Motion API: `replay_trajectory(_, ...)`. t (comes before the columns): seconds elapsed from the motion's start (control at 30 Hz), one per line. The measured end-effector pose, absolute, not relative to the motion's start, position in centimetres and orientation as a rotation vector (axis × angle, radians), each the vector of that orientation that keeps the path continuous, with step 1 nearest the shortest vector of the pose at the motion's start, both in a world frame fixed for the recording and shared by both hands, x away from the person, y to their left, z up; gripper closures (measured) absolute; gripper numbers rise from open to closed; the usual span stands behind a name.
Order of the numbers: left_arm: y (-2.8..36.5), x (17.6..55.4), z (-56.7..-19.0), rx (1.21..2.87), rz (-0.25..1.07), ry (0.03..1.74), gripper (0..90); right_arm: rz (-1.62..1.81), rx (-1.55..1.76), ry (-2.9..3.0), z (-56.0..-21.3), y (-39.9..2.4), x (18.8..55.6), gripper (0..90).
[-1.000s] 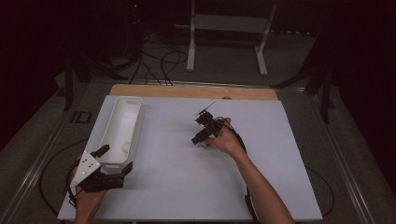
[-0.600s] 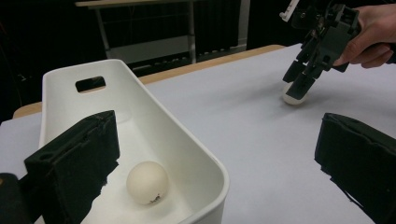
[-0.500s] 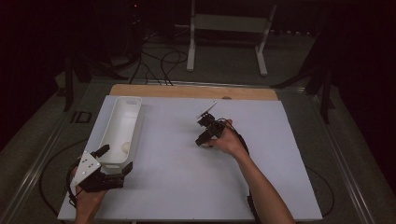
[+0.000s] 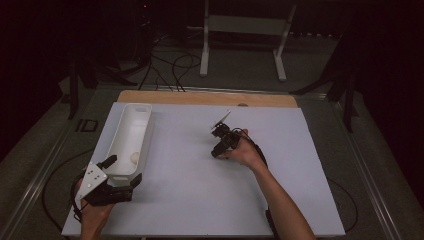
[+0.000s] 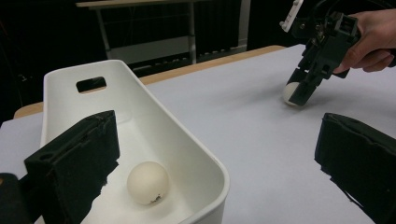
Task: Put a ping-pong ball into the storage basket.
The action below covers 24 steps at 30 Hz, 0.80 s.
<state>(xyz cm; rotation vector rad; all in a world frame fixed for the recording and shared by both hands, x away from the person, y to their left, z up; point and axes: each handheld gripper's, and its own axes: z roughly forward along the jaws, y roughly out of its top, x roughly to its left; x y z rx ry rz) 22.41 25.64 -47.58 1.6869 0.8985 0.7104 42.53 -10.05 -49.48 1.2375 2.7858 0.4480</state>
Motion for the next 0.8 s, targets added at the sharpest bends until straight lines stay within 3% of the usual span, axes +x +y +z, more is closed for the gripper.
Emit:
replay_trajectory(0.37,25.59,22.41,-47.60,1.689,0.711,0.898,0.6,0.399,1.237,2.792,-49.86,-9.98,42.41,49.5)
replay_trajectory(0.8,25.53,22.44,-47.63,1.690,0.710,0.902,0.6,0.397,1.227,2.794,-49.69,-10.01,42.32,50.2)
